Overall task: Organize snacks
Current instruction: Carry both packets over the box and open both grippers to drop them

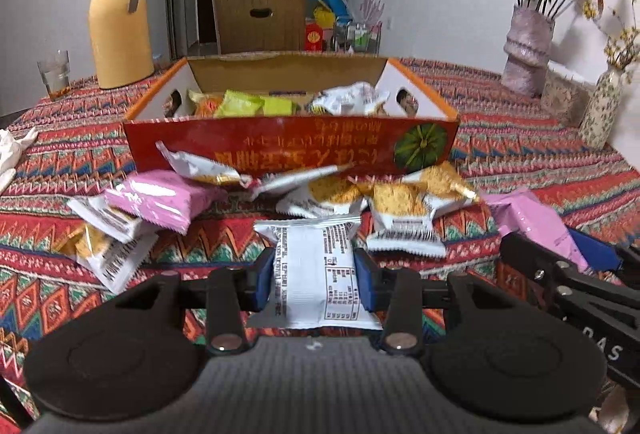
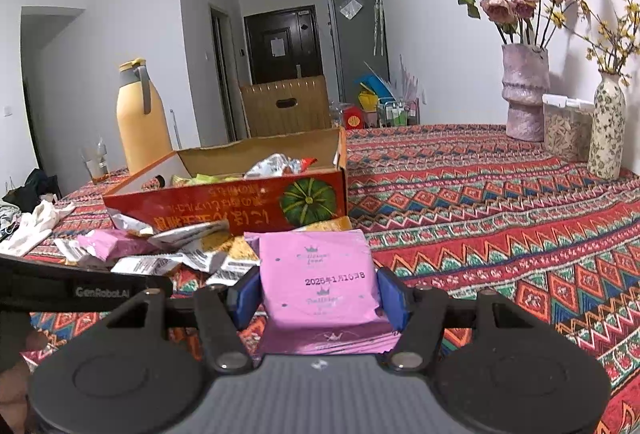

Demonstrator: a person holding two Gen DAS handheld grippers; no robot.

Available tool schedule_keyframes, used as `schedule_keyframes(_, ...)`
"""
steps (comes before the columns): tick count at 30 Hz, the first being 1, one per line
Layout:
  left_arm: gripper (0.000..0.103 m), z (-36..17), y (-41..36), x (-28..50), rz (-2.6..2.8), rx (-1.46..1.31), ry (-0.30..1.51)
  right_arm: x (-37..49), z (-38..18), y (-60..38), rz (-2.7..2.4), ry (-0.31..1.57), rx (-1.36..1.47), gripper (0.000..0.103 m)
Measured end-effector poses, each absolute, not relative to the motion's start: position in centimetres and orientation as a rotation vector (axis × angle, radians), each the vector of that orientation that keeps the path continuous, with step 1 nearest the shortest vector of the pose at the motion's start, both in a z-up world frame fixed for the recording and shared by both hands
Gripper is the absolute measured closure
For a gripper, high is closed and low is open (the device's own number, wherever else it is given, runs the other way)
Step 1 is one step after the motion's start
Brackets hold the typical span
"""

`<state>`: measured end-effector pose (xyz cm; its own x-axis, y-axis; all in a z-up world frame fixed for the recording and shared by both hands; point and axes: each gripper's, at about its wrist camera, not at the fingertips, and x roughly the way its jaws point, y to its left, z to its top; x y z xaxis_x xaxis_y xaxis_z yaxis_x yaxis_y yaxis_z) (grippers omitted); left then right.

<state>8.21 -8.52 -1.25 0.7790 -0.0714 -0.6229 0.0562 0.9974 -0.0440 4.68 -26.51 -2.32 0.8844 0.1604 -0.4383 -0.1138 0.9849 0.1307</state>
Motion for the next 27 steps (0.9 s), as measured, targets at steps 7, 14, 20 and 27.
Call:
schedule_keyframes(7, 0.061, 1.3, -7.2, 8.8, -0.063, -0.048, 0.61, 5.9, -0.7, -25.2, 0.156, 0.429, 0.092, 0.043)
schedule_keyframes(14, 0.061, 3.7, -6.0, 11.0, -0.054, -0.069, 0.55, 9.2, 0.8, -23.7, 0.173, 0.402, 0.079, 0.043)
schedule_keyframes(20, 0.061, 5.3, -4.8, 14.3, -0.033, -0.081, 0.519, 13.3, 2.1, -22.4, 0.18, 0.383, 0.062, 0.043)
schedule_keyframes(27, 0.061, 5.9, -3.1, 18.5, 0.004, -0.101, 0.516, 18.8, 2.8, -20.7, 0.183, 0.384, 0.023, 0.043)
